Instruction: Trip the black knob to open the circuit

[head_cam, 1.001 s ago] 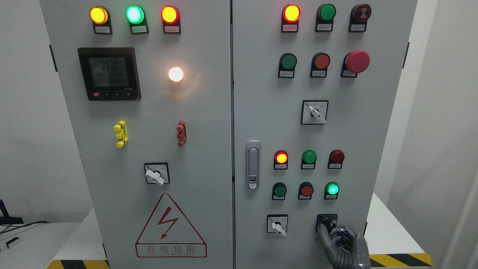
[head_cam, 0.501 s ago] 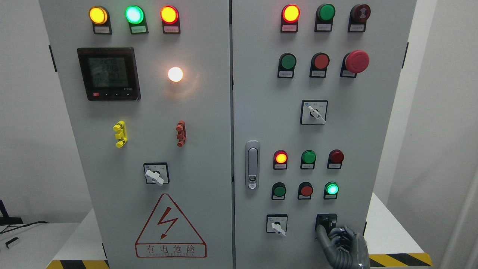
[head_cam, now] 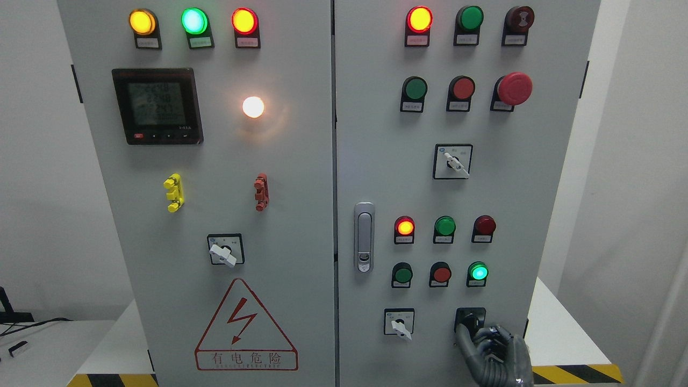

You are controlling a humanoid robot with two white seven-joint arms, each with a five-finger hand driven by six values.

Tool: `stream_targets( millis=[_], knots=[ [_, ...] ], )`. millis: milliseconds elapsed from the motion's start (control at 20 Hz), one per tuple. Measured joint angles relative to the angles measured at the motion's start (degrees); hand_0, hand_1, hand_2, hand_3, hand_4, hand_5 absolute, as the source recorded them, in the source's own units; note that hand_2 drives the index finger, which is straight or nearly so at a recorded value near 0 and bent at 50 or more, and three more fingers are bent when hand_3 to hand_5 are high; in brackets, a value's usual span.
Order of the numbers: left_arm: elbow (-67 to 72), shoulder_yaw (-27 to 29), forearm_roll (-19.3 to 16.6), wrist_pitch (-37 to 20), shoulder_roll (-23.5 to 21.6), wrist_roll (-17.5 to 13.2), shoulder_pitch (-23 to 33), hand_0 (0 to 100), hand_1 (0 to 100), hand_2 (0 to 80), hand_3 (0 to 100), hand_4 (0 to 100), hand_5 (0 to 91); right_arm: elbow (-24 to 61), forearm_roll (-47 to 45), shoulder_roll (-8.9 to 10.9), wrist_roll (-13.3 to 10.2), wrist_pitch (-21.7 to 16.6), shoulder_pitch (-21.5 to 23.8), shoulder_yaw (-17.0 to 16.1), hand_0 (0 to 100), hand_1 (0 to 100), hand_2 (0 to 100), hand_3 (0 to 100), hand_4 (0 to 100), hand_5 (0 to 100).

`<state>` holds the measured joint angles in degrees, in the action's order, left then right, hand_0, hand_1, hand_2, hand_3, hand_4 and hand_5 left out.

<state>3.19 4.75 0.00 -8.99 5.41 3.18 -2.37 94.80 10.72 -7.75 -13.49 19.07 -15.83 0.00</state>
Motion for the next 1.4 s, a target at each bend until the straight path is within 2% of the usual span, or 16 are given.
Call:
stream_targets(
  millis=[1402],
  knots=[
    [0.01, 0.00, 0.00, 0.00, -0.01, 0.00, 0.00, 12, 39, 0.0, 0, 0, 0.0, -0.19, 3.69, 0.05, -0.29, -0.20, 0.27, 0.01, 32, 72, 60, 87, 87, 96]
  ],
)
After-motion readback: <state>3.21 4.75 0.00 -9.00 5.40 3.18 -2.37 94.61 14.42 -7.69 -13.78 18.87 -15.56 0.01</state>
